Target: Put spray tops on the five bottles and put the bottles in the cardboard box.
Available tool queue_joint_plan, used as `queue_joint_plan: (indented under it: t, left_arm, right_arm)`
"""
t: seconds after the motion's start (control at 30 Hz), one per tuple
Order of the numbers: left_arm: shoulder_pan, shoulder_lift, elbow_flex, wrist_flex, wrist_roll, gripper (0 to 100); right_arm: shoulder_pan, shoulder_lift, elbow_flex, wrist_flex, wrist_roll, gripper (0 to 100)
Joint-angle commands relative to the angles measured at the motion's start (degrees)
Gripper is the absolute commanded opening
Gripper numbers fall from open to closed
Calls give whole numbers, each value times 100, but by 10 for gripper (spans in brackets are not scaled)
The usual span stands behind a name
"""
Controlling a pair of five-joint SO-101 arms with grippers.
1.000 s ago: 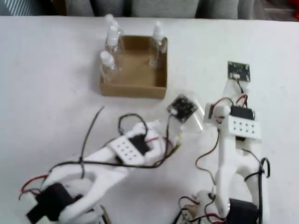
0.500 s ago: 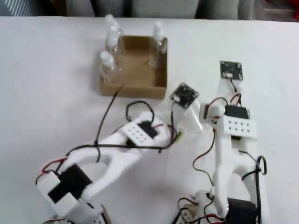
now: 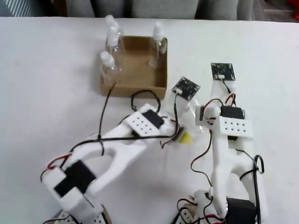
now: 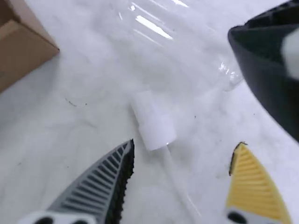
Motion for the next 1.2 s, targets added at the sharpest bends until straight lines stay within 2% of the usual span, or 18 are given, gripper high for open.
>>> queue_joint_plan:
  t: [0.0, 0.2, 0.47, 0.57, 0.67, 0.73, 0.8, 0.83, 0.97, 1.17]
  left_arm:
    - [-207, 673, -844, 167, 79, 317]
    - [-338, 1675, -1873, 782, 387, 317]
    - [-312, 1974, -2031, 791, 440, 308]
    - [-303, 2018, -2040, 791, 440, 206]
    - [-303, 1991, -2031, 791, 378, 1]
    - [-295, 1974, -1960, 888, 396, 63]
    - [-303, 1930, -2004, 1196, 387, 49]
    - [-303, 1842, -2022, 1336, 378, 21]
    - [-347, 1147, -1732, 1732, 378, 19]
    - [-708, -655, -44, 1292, 378, 20]
  right_arm:
    - [4, -163, -26, -75, 70, 16]
    - [4, -145, -26, -75, 70, 16]
    - [4, -145, -26, -75, 70, 16]
    - [4, -145, -26, -75, 70, 16]
    - [4, -136, -18, -75, 70, 16]
    - [4, -136, -18, -75, 70, 16]
    - [4, -136, -18, -75, 70, 16]
    - [13, -136, -18, -75, 70, 16]
    - [13, -136, -9, -75, 70, 16]
    - [13, -136, -44, -75, 70, 18]
